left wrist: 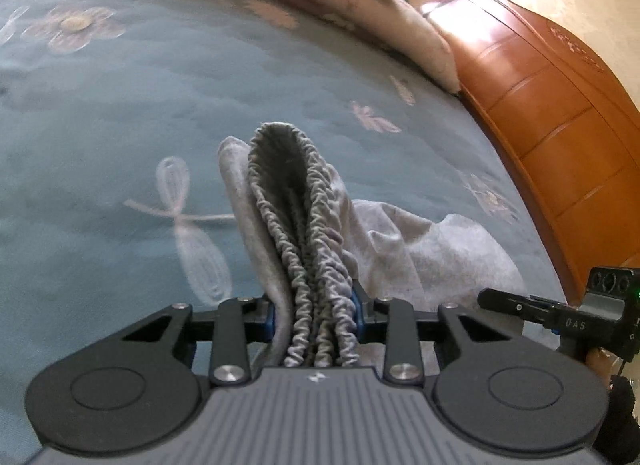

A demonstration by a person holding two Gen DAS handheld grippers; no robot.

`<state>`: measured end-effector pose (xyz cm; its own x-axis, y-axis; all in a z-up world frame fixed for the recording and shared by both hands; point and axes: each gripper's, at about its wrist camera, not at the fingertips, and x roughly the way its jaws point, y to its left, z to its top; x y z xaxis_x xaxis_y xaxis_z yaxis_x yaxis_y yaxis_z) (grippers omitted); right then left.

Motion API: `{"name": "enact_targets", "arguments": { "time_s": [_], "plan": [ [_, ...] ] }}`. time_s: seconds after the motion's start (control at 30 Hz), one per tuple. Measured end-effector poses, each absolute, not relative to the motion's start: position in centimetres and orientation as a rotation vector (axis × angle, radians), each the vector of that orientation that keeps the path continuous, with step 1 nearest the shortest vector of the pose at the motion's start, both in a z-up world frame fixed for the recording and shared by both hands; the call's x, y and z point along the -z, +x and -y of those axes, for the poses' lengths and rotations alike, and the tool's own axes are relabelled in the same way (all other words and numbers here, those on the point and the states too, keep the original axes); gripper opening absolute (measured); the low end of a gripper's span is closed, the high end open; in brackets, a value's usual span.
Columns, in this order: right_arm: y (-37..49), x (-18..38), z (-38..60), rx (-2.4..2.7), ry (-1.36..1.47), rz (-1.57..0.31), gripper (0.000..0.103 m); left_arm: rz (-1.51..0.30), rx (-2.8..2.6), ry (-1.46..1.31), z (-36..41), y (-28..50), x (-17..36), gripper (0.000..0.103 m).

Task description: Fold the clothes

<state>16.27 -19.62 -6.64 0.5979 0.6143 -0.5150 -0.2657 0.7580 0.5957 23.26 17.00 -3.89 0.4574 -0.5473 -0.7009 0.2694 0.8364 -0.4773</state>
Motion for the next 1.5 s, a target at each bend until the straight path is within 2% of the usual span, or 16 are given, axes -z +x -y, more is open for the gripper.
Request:
{"name": "enact_targets", "arguments": {
  "time_s": [0.33, 0.8, 1.17, 1.5],
  "plan": [
    [12.0, 3.2, 24.5, -0.431, 0.481, -0.638, 0.014, -0.957, 0.662, -0.189, -7.0, 25.6, 1.3, 0.030],
    [5.9, 3.4, 37.7, -0.131, 0.577, -0.471, 0.019, -0.939, 0.905, 0.040, 17.8, 29.4, -0.4, 0.029],
    [3.8, 5.3, 43.7, 0.062, 0.636, -0.361, 0.021, -0.908, 1.040, 0.170, 33.4, 30.3, -0.6, 0.029],
    [4.2, 8.5, 45.6, 0.177, 0.625, -0.371, 0.021, -0.897, 1.104, 0.277, 40.9, 29.9, 2.0, 0.029]
  ]
}}
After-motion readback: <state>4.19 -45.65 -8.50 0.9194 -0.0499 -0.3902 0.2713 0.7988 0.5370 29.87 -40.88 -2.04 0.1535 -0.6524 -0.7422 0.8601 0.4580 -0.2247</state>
